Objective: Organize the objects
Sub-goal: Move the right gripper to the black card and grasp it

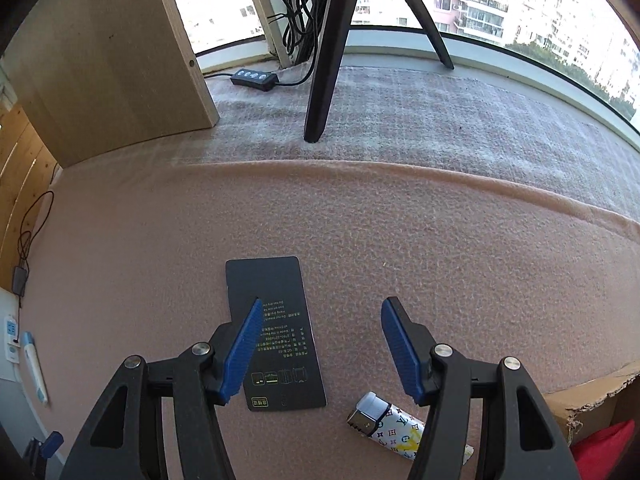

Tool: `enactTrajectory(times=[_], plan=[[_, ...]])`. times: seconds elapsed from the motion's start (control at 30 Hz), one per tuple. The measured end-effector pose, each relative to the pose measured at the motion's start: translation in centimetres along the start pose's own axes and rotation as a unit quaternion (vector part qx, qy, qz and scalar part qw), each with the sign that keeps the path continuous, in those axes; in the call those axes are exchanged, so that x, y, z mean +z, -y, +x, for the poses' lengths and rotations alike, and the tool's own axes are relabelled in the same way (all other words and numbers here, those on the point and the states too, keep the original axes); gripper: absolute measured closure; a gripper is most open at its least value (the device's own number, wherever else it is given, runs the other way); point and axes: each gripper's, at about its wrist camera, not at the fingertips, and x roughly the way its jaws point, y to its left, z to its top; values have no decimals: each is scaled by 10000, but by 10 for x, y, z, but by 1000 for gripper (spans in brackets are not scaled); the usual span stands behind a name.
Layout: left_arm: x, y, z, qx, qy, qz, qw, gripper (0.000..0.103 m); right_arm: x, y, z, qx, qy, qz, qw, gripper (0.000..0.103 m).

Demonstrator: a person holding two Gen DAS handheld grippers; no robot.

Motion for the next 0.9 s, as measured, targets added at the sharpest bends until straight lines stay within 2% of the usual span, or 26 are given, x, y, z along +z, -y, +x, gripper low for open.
enactTrajectory(times=[0.27,0.5,0.6,0.7,0.9], plan=[[3,-20,17,-91,-196,-165,9996,32,6,10,1,239,-96,371,9990,43],[5,-25,25,-176,-294,-183,9992,32,6,0,7,414,-300,258,9984,43],[5,-26,26,-230,-322,-200,9990,32,6,-11,10,363,-369,105,9986,43],[4,-29,28,-284,-348,-245,9987,32,4,-20,11,565,-499,118,9971,43],[2,-33,27,-277,-354,-308,9985,32,-9,-48,10,220,-529,-322,9978,43]])
